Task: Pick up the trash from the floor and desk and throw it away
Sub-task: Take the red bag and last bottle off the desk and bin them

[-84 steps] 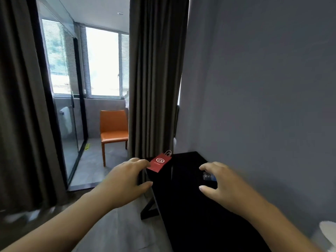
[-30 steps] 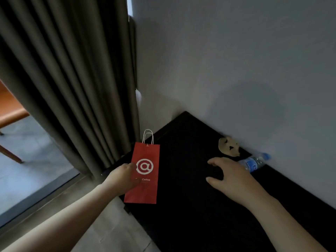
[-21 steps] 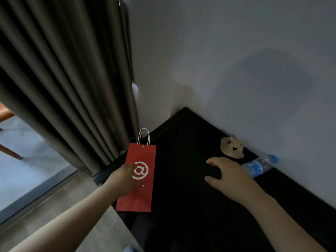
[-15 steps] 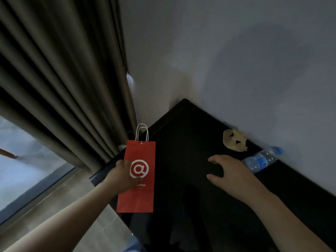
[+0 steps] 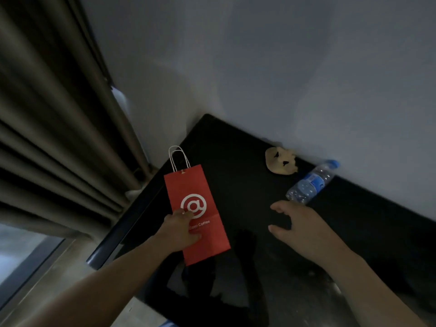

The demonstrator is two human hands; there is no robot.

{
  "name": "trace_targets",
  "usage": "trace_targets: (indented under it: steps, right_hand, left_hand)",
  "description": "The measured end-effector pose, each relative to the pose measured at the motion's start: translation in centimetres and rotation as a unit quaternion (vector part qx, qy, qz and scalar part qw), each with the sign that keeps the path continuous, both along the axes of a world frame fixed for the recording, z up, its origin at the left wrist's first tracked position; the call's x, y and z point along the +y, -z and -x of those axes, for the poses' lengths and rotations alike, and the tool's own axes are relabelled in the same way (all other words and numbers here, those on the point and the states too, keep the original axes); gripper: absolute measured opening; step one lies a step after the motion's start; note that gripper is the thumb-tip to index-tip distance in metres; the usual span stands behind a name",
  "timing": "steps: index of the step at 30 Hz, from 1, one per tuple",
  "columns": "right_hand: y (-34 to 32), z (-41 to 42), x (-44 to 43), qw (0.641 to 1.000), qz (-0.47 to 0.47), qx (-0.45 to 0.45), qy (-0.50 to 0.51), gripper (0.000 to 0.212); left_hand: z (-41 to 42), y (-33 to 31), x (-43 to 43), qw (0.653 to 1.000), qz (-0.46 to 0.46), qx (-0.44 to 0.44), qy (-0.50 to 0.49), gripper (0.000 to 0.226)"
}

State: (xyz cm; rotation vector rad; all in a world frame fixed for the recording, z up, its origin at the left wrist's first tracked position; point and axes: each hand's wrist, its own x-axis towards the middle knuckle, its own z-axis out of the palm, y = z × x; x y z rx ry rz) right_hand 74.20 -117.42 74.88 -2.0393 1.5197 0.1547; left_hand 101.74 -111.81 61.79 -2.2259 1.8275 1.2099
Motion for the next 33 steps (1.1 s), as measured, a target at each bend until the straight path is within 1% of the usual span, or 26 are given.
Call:
trace_targets:
  steps: [3, 7, 11, 15, 18, 23, 26, 27, 30, 33]
  right_hand:
    - [0.3, 1.5, 0.1, 0.999, -0.001, 0.008, 0.036, 0.054]
    - [1.0, 3.9, 0.0, 0.997, -0.016, 0.011, 0.08, 0.055]
    - [1.9, 6.3, -0.5, 0.995, -0.019, 0.005, 0.1, 0.054]
    - [2.9, 7.8, -1.8, 0.994, -0.021, -0.004, 0.11, 0.055]
    - [3.8, 8.6, -2.8, 0.993, -0.011, -0.017, 0.115, 0.055]
    - [5.2, 10.4, -4.0, 0.99, -0.02, -0.039, 0.132, 0.052]
    - [5.9, 11.4, -4.6, 0.988, -0.018, -0.044, 0.144, 0.05]
    - [6.1, 11.8, -4.9, 0.988, -0.012, -0.046, 0.147, 0.049]
    - [6.6, 12.6, -5.6, 0.987, -0.007, -0.054, 0.154, 0.049]
    - [7.2, 13.1, -5.9, 0.984, -0.018, -0.062, 0.164, 0.049]
  left_hand:
    - [2.1, 0.1, -1.9, 0.998, 0.011, 0.023, 0.059, 0.063]
    - [4.6, 0.4, -4.8, 0.992, 0.035, 0.013, 0.118, 0.055]
    - [6.6, -0.3, -8.4, 0.99, 0.084, -0.039, 0.108, 0.06]
    - [8.8, -1.7, -12.7, 0.981, 0.141, -0.043, 0.123, 0.053]
    - [10.8, -2.5, -15.7, 0.975, 0.166, -0.04, 0.143, 0.059]
    - [14.7, -2.9, -20.4, 0.97, 0.167, -0.045, 0.172, 0.072]
    - [16.9, -2.6, -22.9, 0.969, 0.158, -0.037, 0.188, 0.085]
    - [17.6, -2.4, -23.7, 0.969, 0.152, -0.039, 0.19, 0.085]
    - [19.3, -1.7, -25.7, 0.97, 0.147, -0.055, 0.188, 0.075]
    - [20.2, -0.6, -26.8, 0.968, 0.153, -0.061, 0.19, 0.074]
